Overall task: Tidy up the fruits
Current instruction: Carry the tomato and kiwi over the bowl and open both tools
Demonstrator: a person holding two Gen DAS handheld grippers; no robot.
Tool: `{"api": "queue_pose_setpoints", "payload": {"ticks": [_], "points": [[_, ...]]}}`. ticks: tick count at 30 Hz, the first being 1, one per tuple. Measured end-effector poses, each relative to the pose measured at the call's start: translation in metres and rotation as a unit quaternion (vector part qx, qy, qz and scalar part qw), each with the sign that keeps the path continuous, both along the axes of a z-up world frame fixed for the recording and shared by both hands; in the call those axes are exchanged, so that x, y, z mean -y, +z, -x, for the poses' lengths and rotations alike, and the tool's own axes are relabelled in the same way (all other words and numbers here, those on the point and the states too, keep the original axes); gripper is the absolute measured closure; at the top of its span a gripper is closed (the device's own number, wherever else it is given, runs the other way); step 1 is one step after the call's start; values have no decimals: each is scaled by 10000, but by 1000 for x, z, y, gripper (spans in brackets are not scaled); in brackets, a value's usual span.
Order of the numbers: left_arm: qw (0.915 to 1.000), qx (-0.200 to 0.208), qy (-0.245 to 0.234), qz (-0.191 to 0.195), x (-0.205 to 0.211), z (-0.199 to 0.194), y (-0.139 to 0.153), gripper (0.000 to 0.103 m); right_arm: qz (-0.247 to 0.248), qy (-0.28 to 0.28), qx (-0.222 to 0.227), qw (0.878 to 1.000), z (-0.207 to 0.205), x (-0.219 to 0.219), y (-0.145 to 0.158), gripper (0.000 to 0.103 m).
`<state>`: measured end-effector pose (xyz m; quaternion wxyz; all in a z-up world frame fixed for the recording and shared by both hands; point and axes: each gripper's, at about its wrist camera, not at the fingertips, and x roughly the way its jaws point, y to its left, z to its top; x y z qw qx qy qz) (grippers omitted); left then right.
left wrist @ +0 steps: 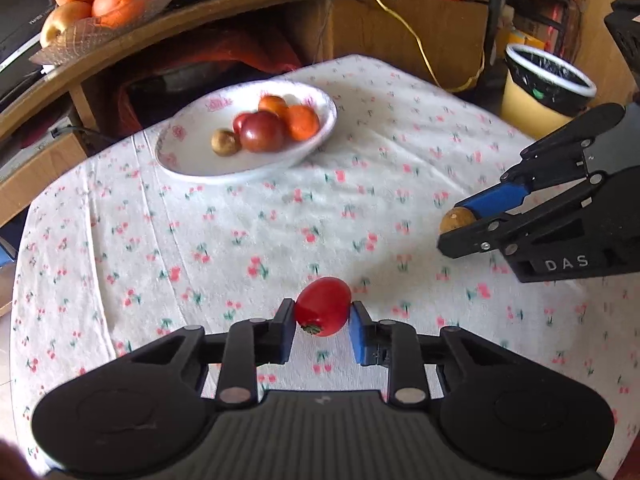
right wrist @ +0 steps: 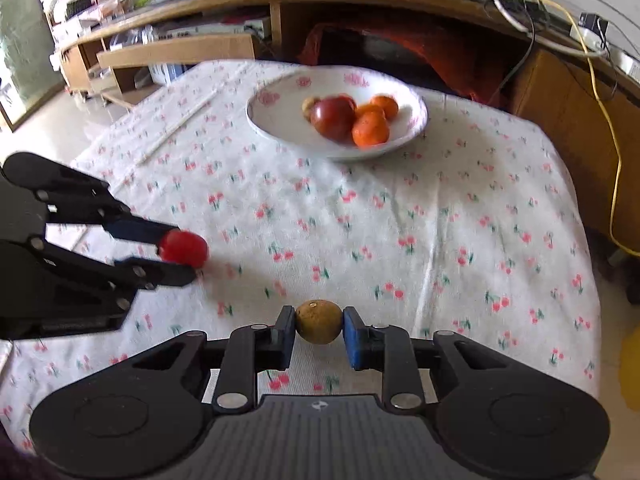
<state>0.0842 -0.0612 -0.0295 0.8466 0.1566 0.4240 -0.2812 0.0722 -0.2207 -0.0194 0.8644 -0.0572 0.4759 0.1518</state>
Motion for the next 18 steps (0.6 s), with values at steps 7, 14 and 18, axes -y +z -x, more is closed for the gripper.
{"api": "queue_pose_setpoints", "payload": {"ticks": [7,14,18], "points": [[9984,386,341,239,8,-38,28,66,-199,-109,515,9984,-34,-9,26,83],[9955,543,738,232,9,-91,30,66,-278,-317,675,9968,-87,-10,26,83],[9952,478,837,160,7,-107,21,66,-207,-325,674,9970,-105,-14,17,83]]}}
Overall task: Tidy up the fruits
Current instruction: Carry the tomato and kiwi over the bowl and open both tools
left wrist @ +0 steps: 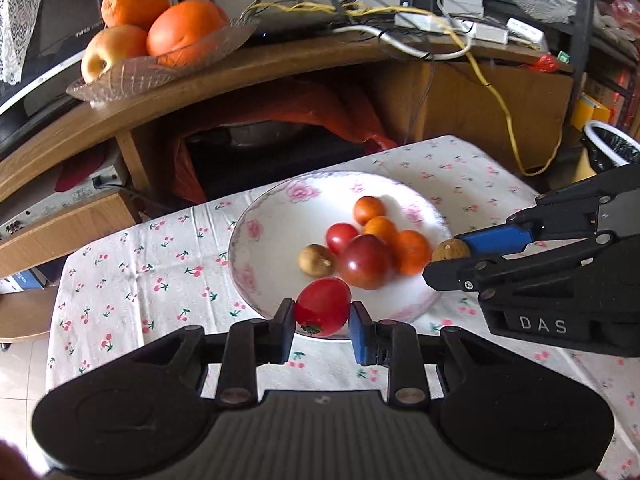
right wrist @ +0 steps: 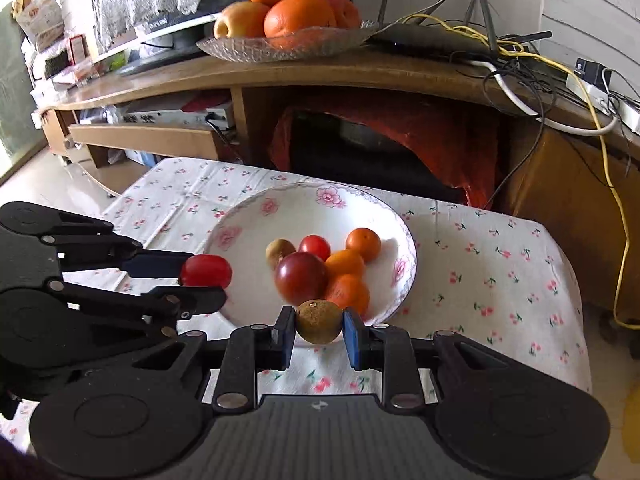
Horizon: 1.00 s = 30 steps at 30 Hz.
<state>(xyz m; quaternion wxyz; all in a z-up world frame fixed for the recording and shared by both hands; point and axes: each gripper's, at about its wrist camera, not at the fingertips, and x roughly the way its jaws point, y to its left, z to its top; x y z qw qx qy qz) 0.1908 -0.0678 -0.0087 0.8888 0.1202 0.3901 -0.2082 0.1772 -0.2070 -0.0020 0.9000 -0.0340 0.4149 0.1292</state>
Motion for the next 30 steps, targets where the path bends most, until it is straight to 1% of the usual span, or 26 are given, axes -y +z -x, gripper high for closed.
{"api": "queue_pose_setpoints", "payload": {"ticks": [4,8,11,16,17,18,20,21,22,26,30], "points": [[9999,-21,-30,-112,3,-6,-9,66,75,58,-105,9999,-9,-5,-12,83],[9996,64,-47,-265,8,-10,-15,66,232,179,-70,9995,-15,-14,-18,82],[9998,30,-20,-218,7,-15,-16,65,173,150,-101,9997,-22,-11,-20,82],[9997,35,11,-223,8,-17,-17,65,122,133,-5,9998,-25,-10,-22,81],[9998,36,19,-212,7,-17,-17,64,98,112,-5,9999,-26,-9,-22,80],[9998,35,33,-195,7,-17,-16,64,75,91,-2,9999,-26,-9,-21,77],[9998,53,71,-180,5,-18,-15,61,63,75,-6,10000,-27,-7,-21,75],[9998,67,84,-170,5,-18,-15,60,56,49,1,10000,-28,-6,-21,71],[9998,84,89,-154,4,-17,-14,57,36,24,22,10000,-27,-5,-20,70],[9998,128,155,-63,0,-17,-9,51,-19,-29,100,9999,-27,-1,-15,70],[9995,176,266,28,-5,-15,-2,47,-182,-253,236,9992,-23,6,-4,69]]}}
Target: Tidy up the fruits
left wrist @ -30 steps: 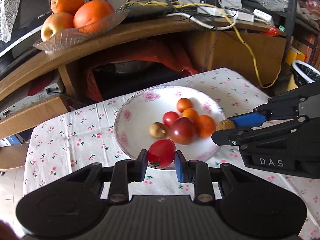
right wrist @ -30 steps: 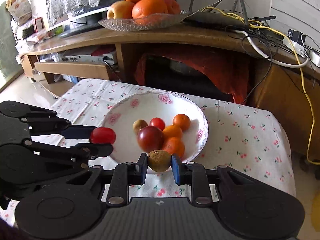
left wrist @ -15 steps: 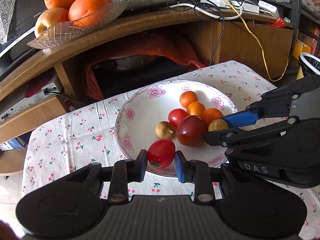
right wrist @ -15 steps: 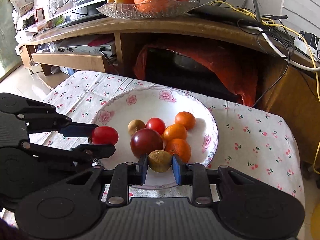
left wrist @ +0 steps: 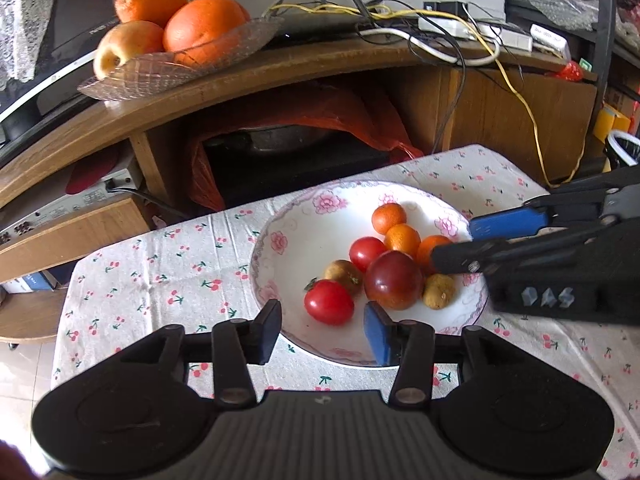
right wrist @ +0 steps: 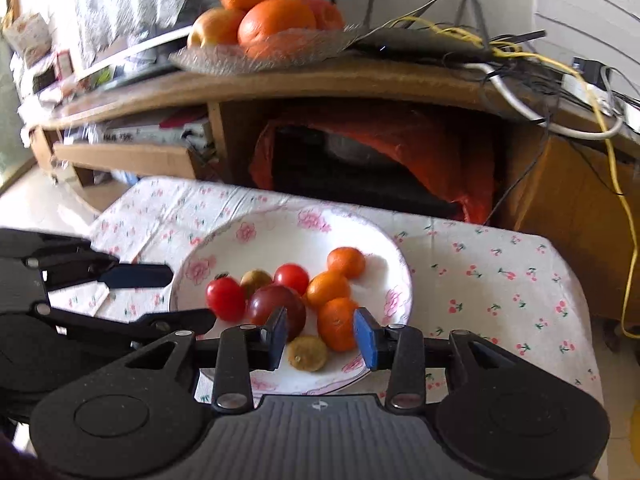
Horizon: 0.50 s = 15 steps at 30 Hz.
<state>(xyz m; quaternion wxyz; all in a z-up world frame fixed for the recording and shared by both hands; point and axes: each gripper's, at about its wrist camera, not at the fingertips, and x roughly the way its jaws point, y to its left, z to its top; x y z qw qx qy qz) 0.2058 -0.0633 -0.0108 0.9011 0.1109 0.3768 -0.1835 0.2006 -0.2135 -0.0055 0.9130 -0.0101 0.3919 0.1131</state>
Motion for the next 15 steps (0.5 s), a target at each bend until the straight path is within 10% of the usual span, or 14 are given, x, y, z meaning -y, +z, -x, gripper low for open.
{"api": "queue_pose_setpoints", "payload": {"ticks": [10,15], "points": [[9977,543,398,79,-10,36,31,2,-335,-498,108,9981,30,17,29,67],[9959,637,626,-125,-10,58,42,0,-297,-518,71,9982,61,19,41,67]]}}
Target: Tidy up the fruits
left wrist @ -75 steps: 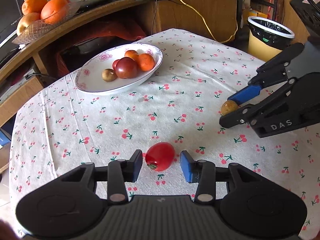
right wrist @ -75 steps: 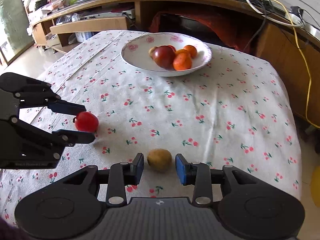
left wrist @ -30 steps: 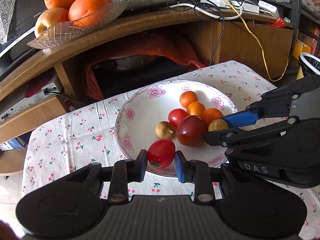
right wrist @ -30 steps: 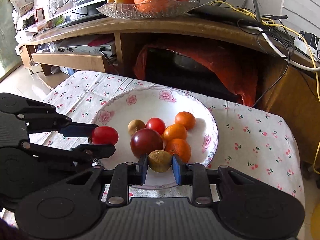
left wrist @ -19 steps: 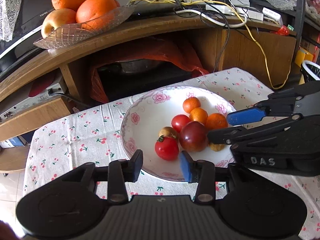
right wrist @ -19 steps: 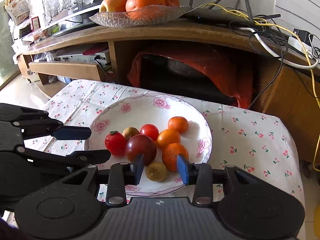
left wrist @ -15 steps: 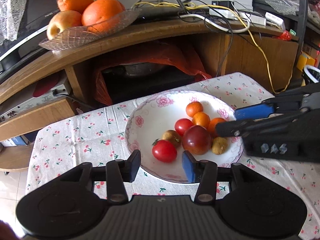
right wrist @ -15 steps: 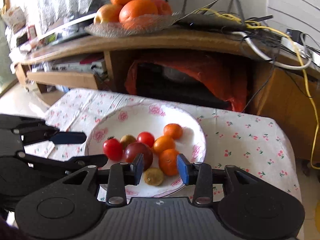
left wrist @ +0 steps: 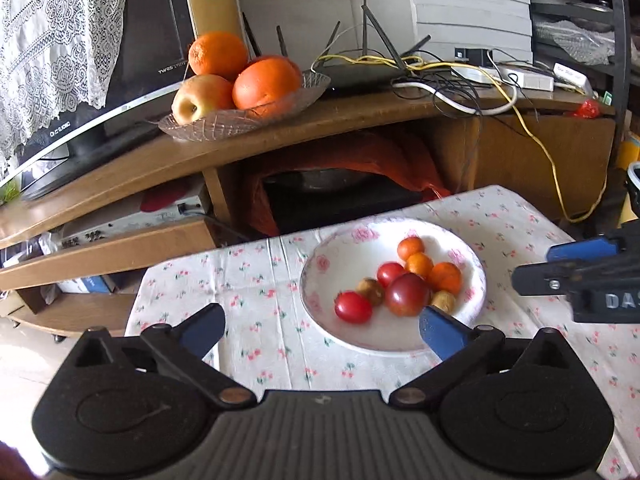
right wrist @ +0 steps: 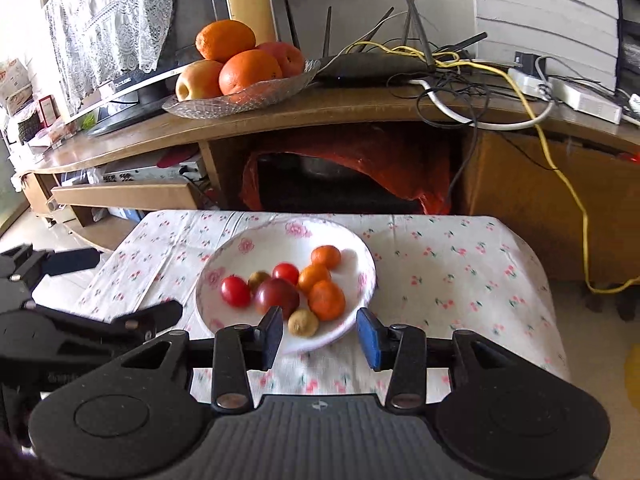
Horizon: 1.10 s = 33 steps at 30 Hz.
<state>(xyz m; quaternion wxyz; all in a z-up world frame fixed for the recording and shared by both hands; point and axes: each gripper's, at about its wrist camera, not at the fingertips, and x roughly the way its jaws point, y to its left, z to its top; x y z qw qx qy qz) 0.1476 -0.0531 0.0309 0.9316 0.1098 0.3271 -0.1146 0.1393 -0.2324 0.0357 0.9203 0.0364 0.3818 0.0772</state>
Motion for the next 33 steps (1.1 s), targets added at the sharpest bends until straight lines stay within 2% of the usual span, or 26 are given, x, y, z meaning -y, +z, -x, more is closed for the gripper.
{"api": "queue_pose_setpoints", "payload": {"ticks": [7,10,13,19,28,33], "points": [[9977,-586,336,-2,3,28,-5,0,-224,-288,-49,9993,49,7,10,64],[9961,-831,268,100,5,45,-11,0,-218,-338,-119,9991,71,5,7,63],[9961,-830,267,159,6,62,-12,0,-140,-375,-168,9991,89,3,5,62],[9919,-1036,396,618,-3,85,-11,0,-216,-536,-305,9979,120,1,2,62],[9931,-949,540,425,-5,115,-9,0,-319,-638,-404,9966,146,-8,2,61],[9947,-864,411,368,-2,127,-7,0,-316,-632,-445,9965,154,-14,0,61]]}}
